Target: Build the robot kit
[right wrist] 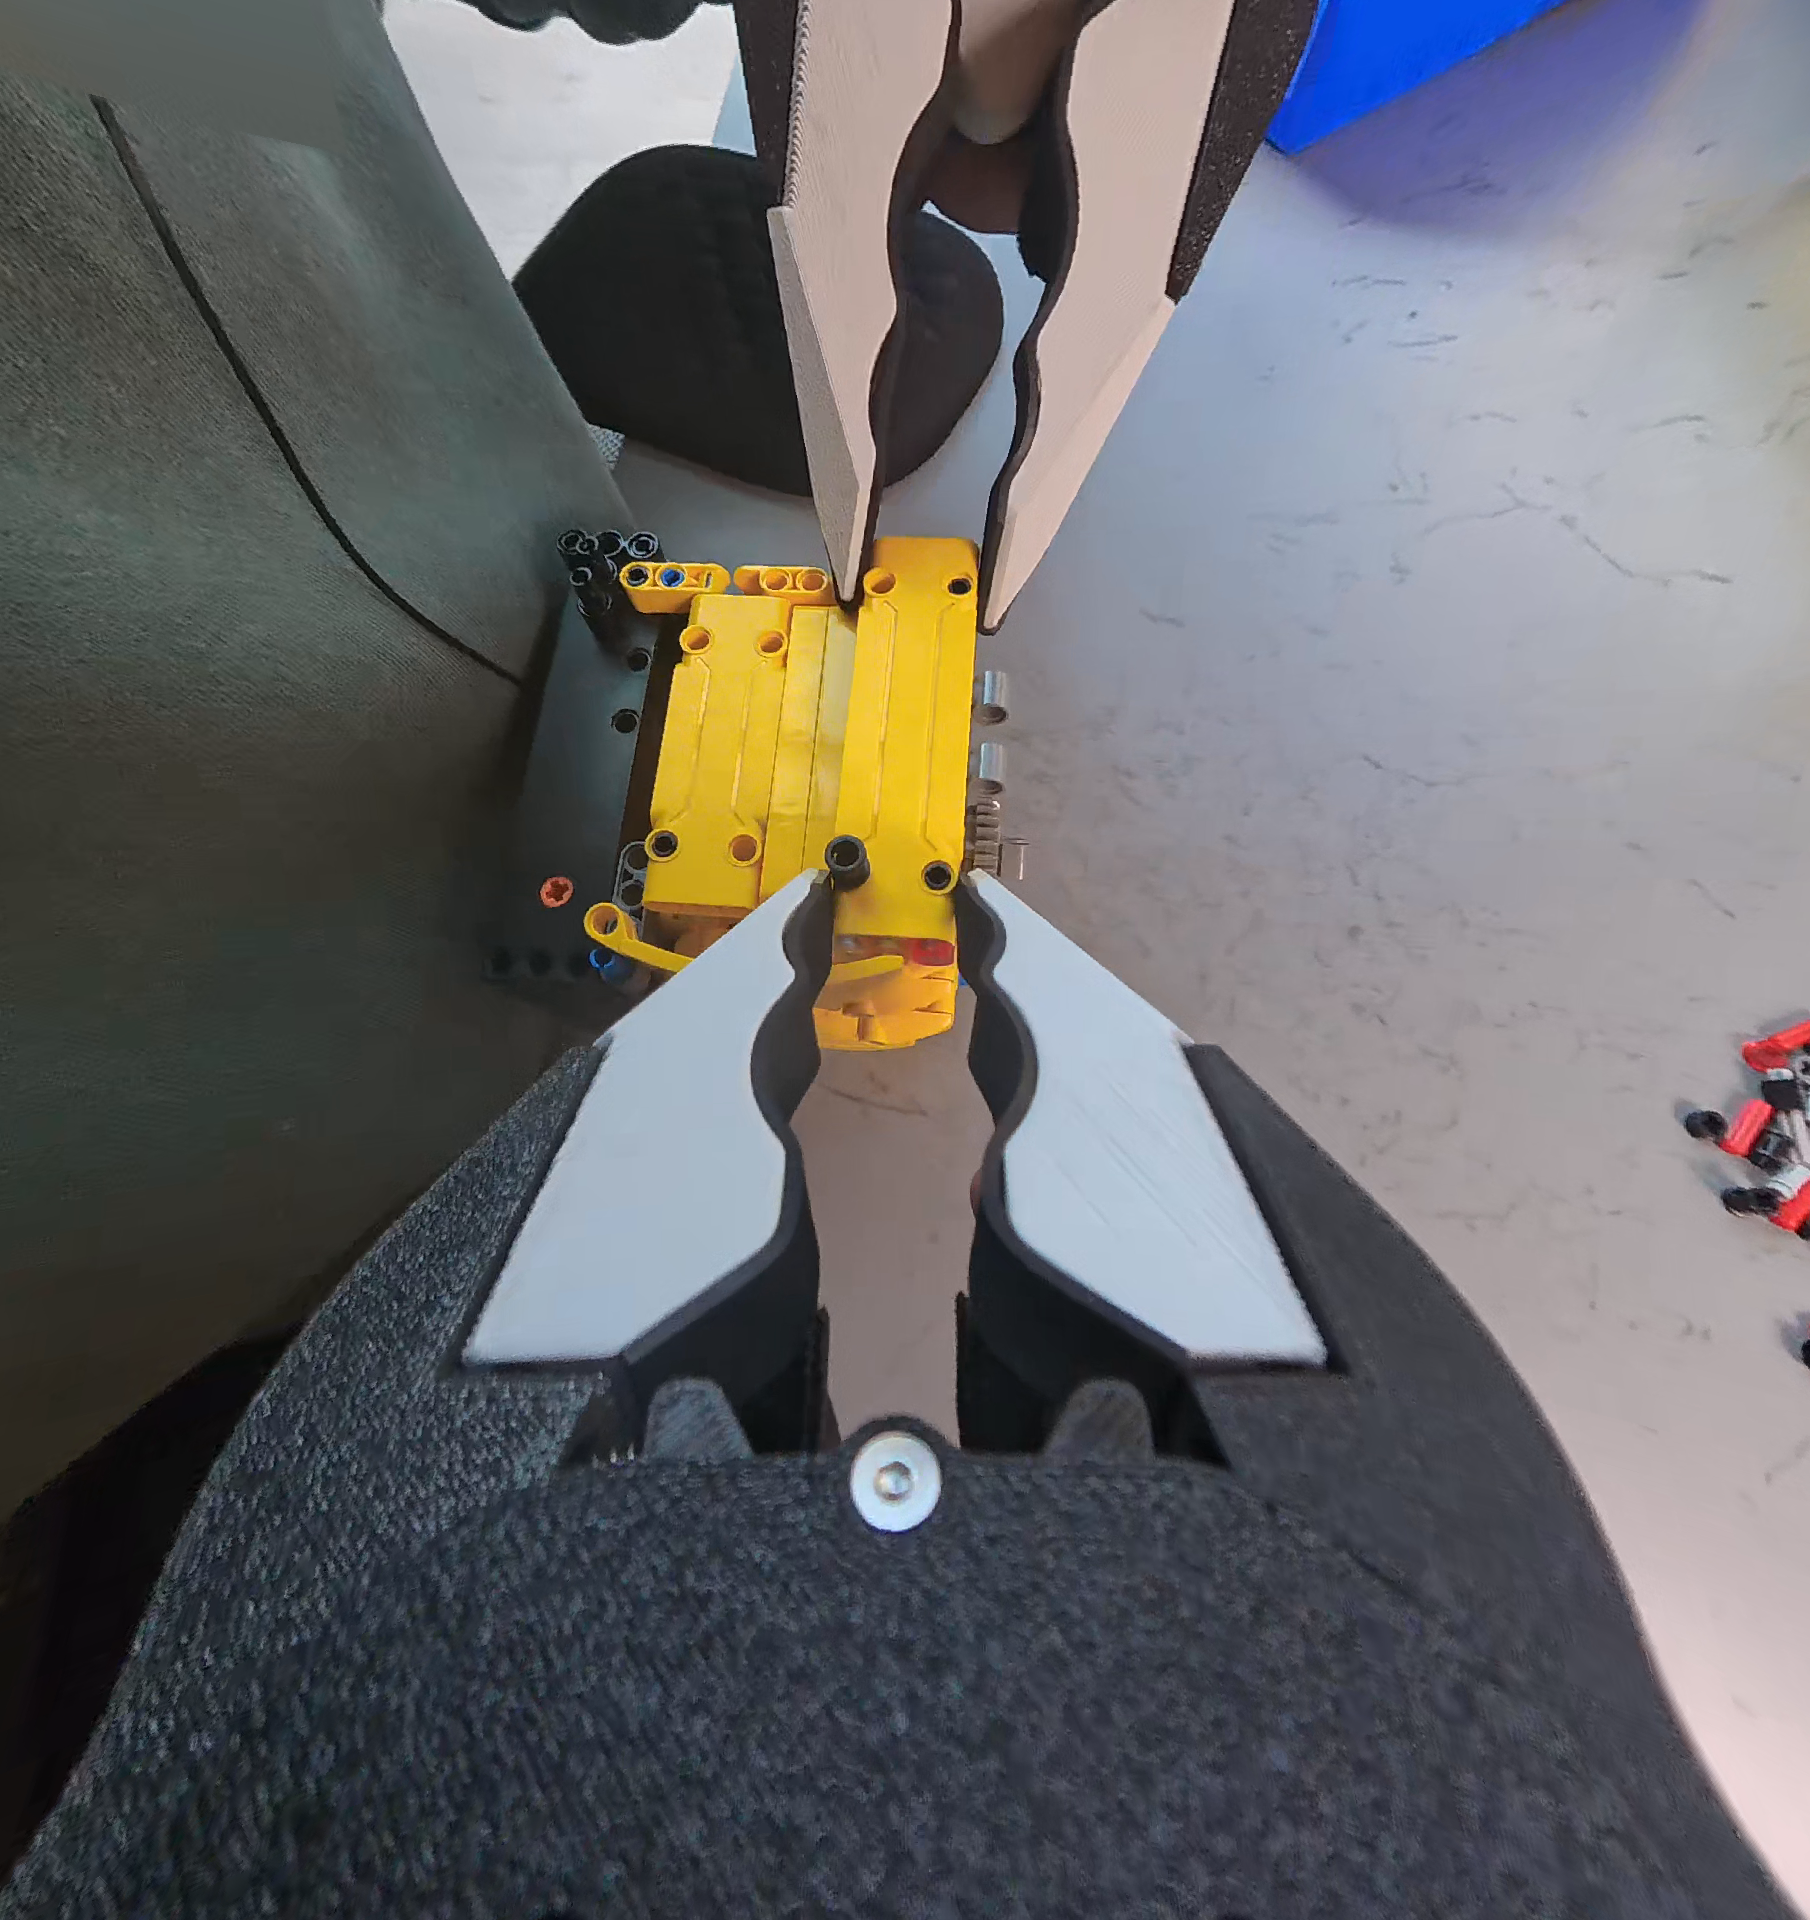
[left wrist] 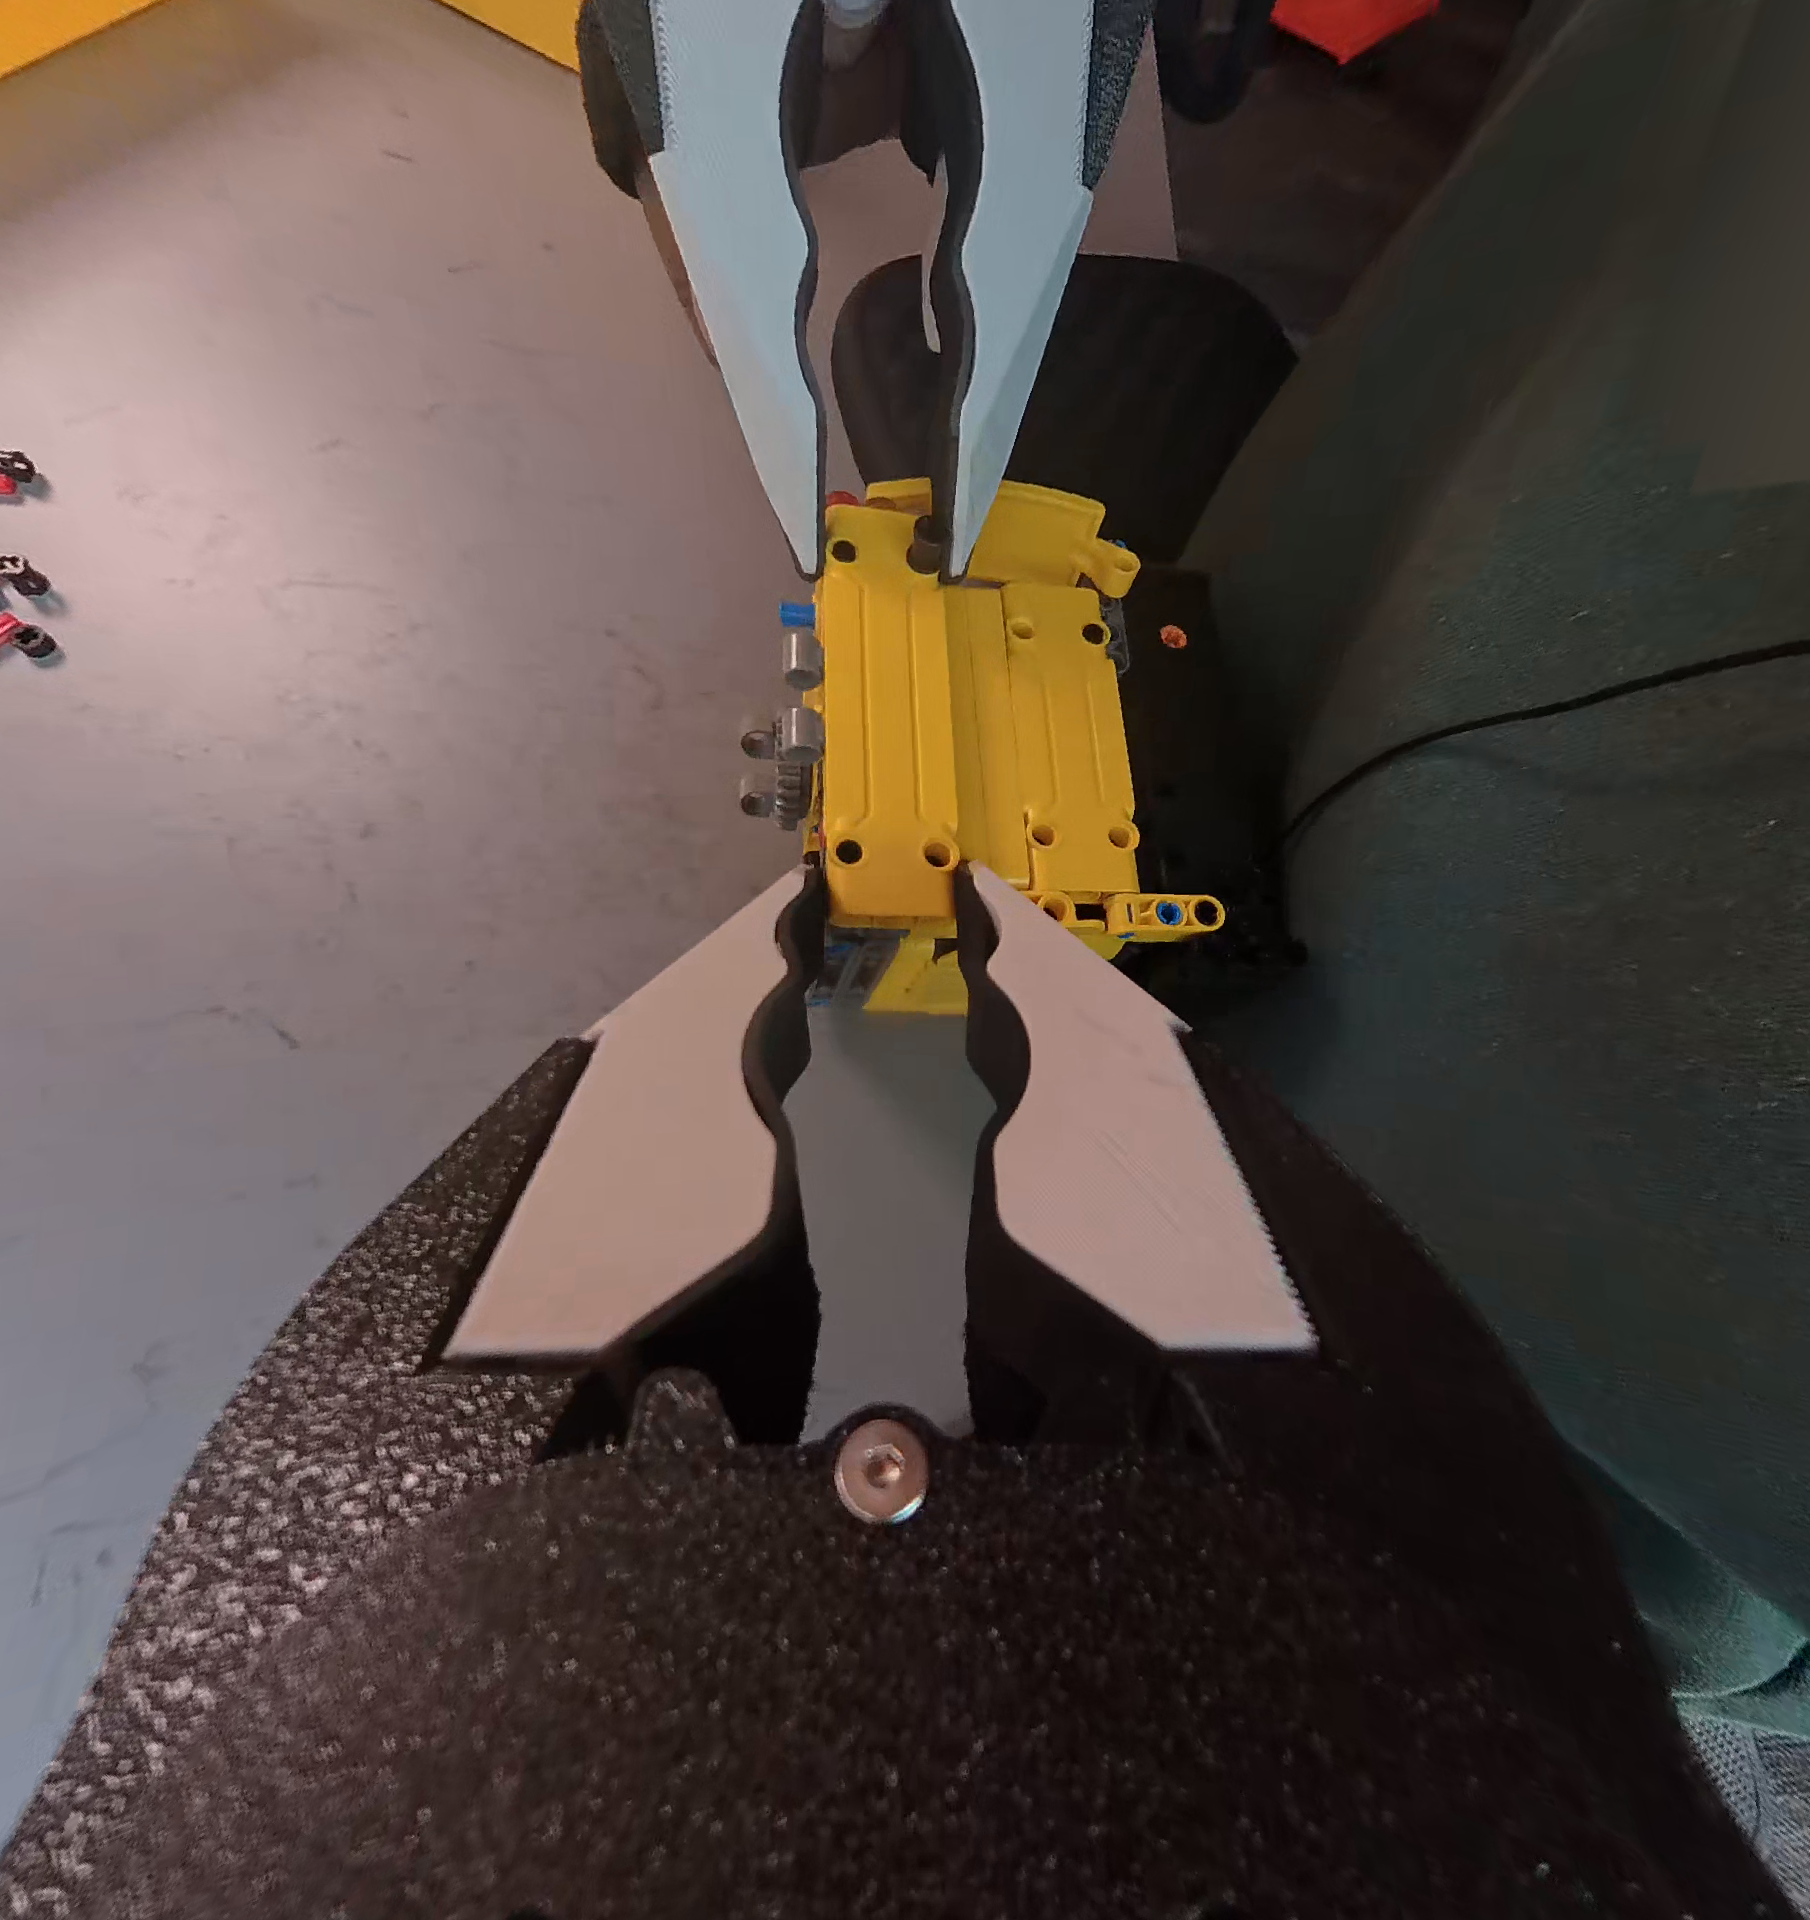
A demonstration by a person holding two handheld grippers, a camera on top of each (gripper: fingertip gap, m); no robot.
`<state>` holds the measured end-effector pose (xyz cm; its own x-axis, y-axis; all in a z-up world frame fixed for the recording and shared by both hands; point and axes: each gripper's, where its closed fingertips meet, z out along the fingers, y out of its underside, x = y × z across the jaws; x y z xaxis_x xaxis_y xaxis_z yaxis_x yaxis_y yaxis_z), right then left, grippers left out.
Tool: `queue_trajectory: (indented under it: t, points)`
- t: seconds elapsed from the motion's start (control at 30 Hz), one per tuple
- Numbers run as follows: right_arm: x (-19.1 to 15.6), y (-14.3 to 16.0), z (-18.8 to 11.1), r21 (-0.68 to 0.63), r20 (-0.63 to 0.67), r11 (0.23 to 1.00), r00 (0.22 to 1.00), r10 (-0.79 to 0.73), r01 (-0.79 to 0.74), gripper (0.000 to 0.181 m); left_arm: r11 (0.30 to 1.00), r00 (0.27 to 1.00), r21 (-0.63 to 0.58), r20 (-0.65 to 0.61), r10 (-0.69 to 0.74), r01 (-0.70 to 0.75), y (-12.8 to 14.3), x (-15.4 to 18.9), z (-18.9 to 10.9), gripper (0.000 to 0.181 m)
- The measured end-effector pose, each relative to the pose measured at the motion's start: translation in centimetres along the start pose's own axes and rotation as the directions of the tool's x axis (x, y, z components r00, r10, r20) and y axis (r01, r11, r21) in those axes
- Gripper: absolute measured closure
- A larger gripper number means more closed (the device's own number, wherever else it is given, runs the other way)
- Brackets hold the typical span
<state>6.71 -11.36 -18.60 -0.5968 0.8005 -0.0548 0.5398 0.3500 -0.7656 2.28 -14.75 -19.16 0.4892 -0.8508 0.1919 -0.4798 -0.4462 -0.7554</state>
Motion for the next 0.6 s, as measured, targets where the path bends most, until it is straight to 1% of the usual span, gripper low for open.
queue_trajectory:
  t: [0.1, 0.2, 0.27, 0.3, 0.33, 0.37, 0.43, 0.47, 0.5, 0.53, 0.57, 0.6]
  points:
    - [0.0, 0.0, 0.0, -0.006, 0.004, 1.000, 1.000, 0.012, -0.012, 0.158, 1.000, 1.000, 0.006, 0.003, -0.008, 0.008, 0.0, 0.0, 0.0, 0.156]
    - [0.1, 0.1, 0.1, 0.008, -0.047, 1.000, 0.999, 0.023, -0.022, 0.156, 0.999, 1.000, 0.040, 0.024, -0.005, 0.004, 0.0, 0.0, -0.2, 0.156]
    - [0.0, 0.1, 0.1, 0.036, -0.066, 0.999, 0.997, 0.038, -0.036, 0.155, 0.998, 0.999, 0.066, 0.026, -0.026, 0.025, 0.2, 0.1, -0.2, 0.155]
    - [0.0, 0.0, 0.1, 0.043, -0.072, 0.998, 0.996, 0.051, -0.048, 0.157, 0.997, 0.999, 0.073, 0.023, -0.031, 0.029, 0.2, 0.1, -0.1, 0.156]
    - [0.0, 0.0, 0.1, 0.038, -0.077, 0.998, 0.996, 0.046, -0.044, 0.158, 0.998, 0.999, 0.069, 0.032, -0.019, 0.017, 0.1, 0.1, -0.1, 0.156]
    - [0.3, 0.0, 0.0, 0.026, -0.109, 1.000, 0.994, 0.011, -0.008, 0.158, 0.998, 0.998, 0.058, 0.062, 0.013, -0.017, 0.0, -0.2, -0.2, 0.157]
    - [1.1, -0.7, -0.8, 0.007, -0.209, 0.995, 0.973, -0.098, 0.101, 0.158, 0.991, 0.979, 0.044, 0.164, 0.118, -0.127, -1.1, -1.0, -1.0, 0.157]
    - [1.7, -1.4, -1.6, 0.002, -0.282, 0.985, 0.945, -0.164, 0.171, 0.158, 0.979, 0.952, 0.026, 0.242, 0.189, -0.202, -1.8, -1.6, -1.6, 0.157]
    - [2.6, -2.2, -2.3, -0.021, -0.373, 0.964, 0.893, -0.253, 0.264, 0.158, 0.959, 0.904, -0.006, 0.331, 0.271, -0.285, -2.4, -2.5, -2.2, 0.157]
    - [3.3, -2.9, -3.0, -0.071, -0.461, 0.923, 0.808, -0.366, 0.378, 0.158, 0.929, 0.838, -0.048, 0.417, 0.353, -0.368, -3.0, -3.4, -2.7, 0.156]
    - [3.9, -3.2, -3.4, -0.146, -0.530, 0.867, 0.702, -0.476, 0.477, 0.158, 0.895, 0.764, -0.086, 0.490, 0.420, -0.437, -3.5, -4.2, -3.0, 0.156]
    - [4.6, -3.1, -3.6, -0.230, -0.582, 0.806, 0.587, -0.563, 0.545, 0.158, 0.864, 0.691, -0.122, 0.550, 0.469, -0.489, -3.7, -5.0, -3.0, 0.155]
